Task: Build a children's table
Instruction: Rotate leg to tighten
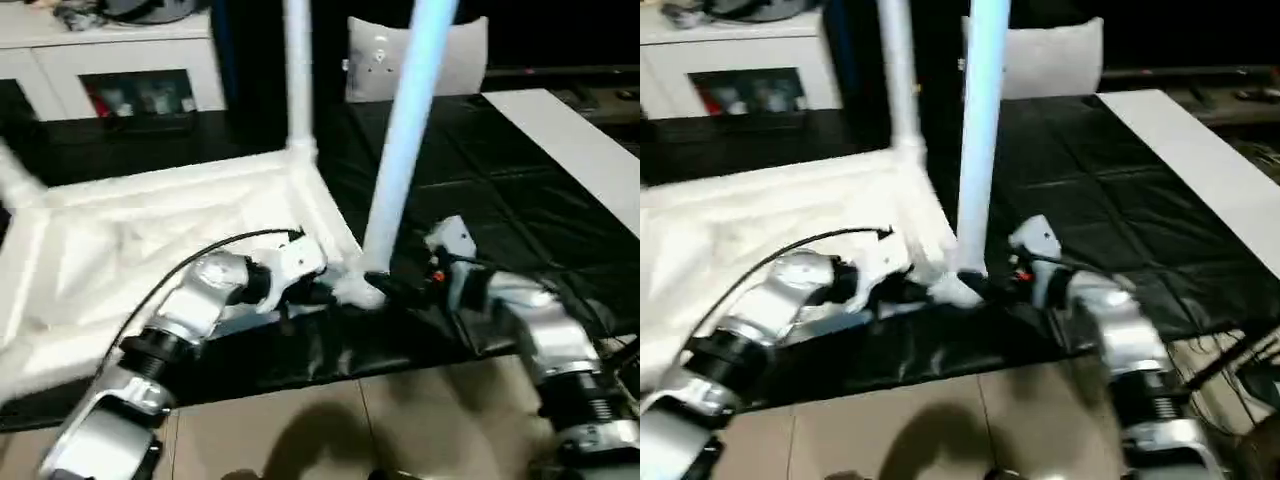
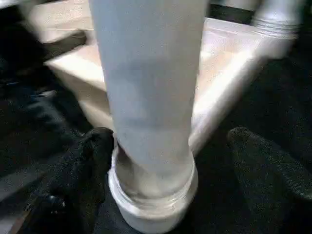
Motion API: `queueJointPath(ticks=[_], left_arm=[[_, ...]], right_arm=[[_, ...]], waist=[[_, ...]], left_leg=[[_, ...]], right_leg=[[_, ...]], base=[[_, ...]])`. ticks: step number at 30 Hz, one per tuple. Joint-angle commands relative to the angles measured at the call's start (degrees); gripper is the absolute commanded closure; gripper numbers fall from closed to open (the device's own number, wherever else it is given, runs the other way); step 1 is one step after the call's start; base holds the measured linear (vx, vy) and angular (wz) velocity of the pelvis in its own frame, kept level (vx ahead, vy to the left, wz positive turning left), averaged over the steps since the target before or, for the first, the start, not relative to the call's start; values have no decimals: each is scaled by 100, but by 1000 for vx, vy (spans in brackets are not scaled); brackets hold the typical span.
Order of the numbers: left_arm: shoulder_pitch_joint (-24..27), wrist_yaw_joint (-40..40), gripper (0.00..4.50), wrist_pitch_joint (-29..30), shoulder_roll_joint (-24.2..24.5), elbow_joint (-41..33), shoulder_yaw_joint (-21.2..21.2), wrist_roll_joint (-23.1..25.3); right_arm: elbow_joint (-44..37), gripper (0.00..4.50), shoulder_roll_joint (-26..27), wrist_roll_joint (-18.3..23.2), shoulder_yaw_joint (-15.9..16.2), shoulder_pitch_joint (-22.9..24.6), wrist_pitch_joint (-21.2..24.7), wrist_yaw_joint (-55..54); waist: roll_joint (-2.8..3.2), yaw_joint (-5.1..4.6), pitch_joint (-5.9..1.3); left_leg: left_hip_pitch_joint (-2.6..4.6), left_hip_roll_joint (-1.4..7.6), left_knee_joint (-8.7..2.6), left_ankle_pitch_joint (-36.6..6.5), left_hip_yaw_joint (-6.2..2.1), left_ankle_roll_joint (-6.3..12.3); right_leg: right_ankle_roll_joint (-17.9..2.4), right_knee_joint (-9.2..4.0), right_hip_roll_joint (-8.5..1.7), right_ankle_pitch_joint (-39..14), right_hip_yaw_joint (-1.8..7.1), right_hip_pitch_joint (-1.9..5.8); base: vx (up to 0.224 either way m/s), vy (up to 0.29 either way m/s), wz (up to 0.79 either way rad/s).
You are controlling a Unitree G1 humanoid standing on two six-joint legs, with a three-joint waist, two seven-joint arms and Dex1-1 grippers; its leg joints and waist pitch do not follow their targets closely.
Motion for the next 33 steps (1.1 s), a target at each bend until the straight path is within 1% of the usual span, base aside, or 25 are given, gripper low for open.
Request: queueJointPath(ticks=[1, 2, 3, 4, 5, 6, 7, 8, 10, 11, 13, 16, 17, 18, 20, 21, 23, 24, 25, 30, 31, 33], left_arm=[[-50, -557, 450, -327, 84, -83, -280, 16], [-82, -814, 450, -494, 205, -37, -381, 44], [-82, -814, 450, -494, 205, -37, -381, 44], [-98, -915, 450, -560, 252, -15, -426, 57], [-119, -1019, 450, -651, 298, 18, -472, 68], [-156, -1263, 450, -803, 386, 46, -571, 84], [-156, -1263, 450, -803, 386, 46, -571, 84], [-172, -1368, 450, -881, 421, 55, -617, 92], [-180, -1528, 450, -929, 439, 36, -649, 56], [-188, -1582, 450, -962, 442, 49, -656, 48], [-201, -1598, 450, -990, 434, 70, -661, 54], [-237, -1601, 450, -1036, 406, 130, -659, 68], [-255, -1601, 450, -1074, 395, 169, -657, 71], [-261, -1593, 450, -1088, 391, 183, -653, 72], [-274, -1599, 450, -1130, 390, 225, -655, 59], [-274, -1602, 450, -1144, 387, 245, -646, 54], [-264, -1609, 450, -1143, 384, 264, -621, 44], [-248, -1607, 450, -1133, 388, 261, -607, 38], [-232, -1606, 450, -1104, 388, 262, -587, 20], [-163, -1583, 450, -935, 379, 192, -504, -78], [-109, -1499, 450, -762, 358, 110, -432, -144], [-43, -1279, 450, -515, 300, -15, -330, -195]], right_arm=[[-188, 54, -126, 123, 105, 61, -55, 491], [-242, 54, -228, 168, 195, 72, -40, 795], [-242, 82, -228, 168, 195, 72, -40, 795], [-255, 90, -268, 187, 234, 72, -28, 910], [-264, 90, -305, 210, 275, 67, -14, 1032], [-245, 90, -323, 221, 343, 35, 7, 1172], [-245, 102, -323, 221, 343, 35, 7, 1172], [-243, 102, -339, 247, 387, 24, 39, 1263], [-270, 132, -369, 262, 461, 16, 99, 1372], [-282, 132, -387, 284, 498, 14, 130, 1449], [-299, 148, -406, 296, 545, 21, 162, 1527], [-311, 179, -419, 289, 593, 27, 206, 1616], [-310, 189, -423, 287, 606, 26, 214, 1651], [-313, 189, -423, 294, 616, 25, 239, 1675], [-313, 210, -424, 306, 632, 24, 273, 1724], [-317, 220, -433, 327, 653, 25, 302, 1752], [-327, 234, -444, 369, 682, 32, 350, 1786], [-343, 242, -442, 401, 692, 47, 395, 1799], [-365, 247, -434, 433, 694, 65, 439, 1807], [-483, 254, -350, 533, 647, 139, 654, 1683], [-585, 254, -259, 570, 621, 179, 859, 1510], [-666, 255, -93, 505, 611, 210, 1057, 1131]], waist=[[20, 10, -430], [16, 35, -431], [14, 54, -429], [15, 63, -427], [5, 81, -407], [-8, 89, -410], [-2, 94, -411], [-3, 89, -405], [-3, 83, -395], [-6, 82, -389], [-25, 80, -393], [-27, 80, -398], [-38, 82, -399], [-35, 85, -402], [-33, 87, -403], [-43, 88, -401], [-44, 90, -400], [-55, 90, -399], [-47, 95, -401], [-53, 102, -401], [-37, 99, -396], [-46, 80, -384]], left_leg=[[23, 102, -422, -1431, 87, 462], [21, 102, -424, -1392, 86, 450], [22, 100, -426, -1396, 87, 455], [22, 106, -428, -1391, 90, 442], [36, 106, -439, -1495, 93, 395], [41, 101, -442, -1542, 89, 358], [43, 101, -446, -1553, 84, 346], [44, 101, -451, -1566, 87, 339], [57, 101, -455, -1639, 82, 307], [68, 94, -453, -1697, 83, 300], [65, 95, -455, -1681, 79, 288], [59, 89, -448, -1603, 81, 296], [59, 85, -447, -1583, 82, 303], [58, 84, -444, -1564, 82, 304], [52, 91, -446, -1537, 80, 310], [54, 91, -445, -1551, 82, 308], [57, 85, -443, -1540, 83, 305], [55, 89, -445, -1535, 81, 304], [55, 90, -444, -1526, 81, 308], [47, 92, -448, -1493, 81, 300], [51, 92, -450, -1503, 82, 290], [53, 83, -455, -1571, 80, 253]], right_leg=[[-1071, -322, -261, -1862, 253, 386], [-1085, -312, -264, -1862, 253, 388], [-1082, -322, -265, -1902, 249, 392], [-1075, -319, -267, -1921, 253, 390], [-1039, -340, -268, -2116, 250, 377], [-986, -350, -277, -2251, 249, 383], [-962, -349, -277, -2303, 247, 385], [-942, -361, -274, -2348, 249, 380], [-891, -376, -279, -2496, 245, 377], [-840, -398, -275, -2645, 239, 375], [-799, -404, -281, -2716, 236, 375], [-777, -404, -273, -2707, 236, 370], [-761, -407, -273, -2732, 232, 371], [-760, -405, -274, -2727, 233, 374], [-767, -399, -275, -2688, 233, 372], [-763, -400, -277, -2714, 233, 371], [-727, -412, -277, -2798, 228, 368], [-723, -410, -277, -2802, 227, 369], [-716, -409, -279, -2801, 228, 370], [-720, -399, -280, -2763, 231, 371], [-714, -405, -276, -2772, 231, 367], [-659, -424, -276, -2927, 220, 365]], base=[[0, 0, 0], [0, 0, 0], [0, 0, 0], [0, 0, 0], [0, 0, 0], [0, 0, 0], [0, 0, 0], [0, 0, 0], [0, 0, 0], [0, 0, 0], [0, 0, 0], [0, 0, 0], [0, 0, 0], [0, 0, 0], [0, 0, 0], [0, 0, 0], [0, 0, 0], [0, 0, 0], [0, 0, 0], [0, 0, 0], [0, 0, 0], [0, 0, 0]])
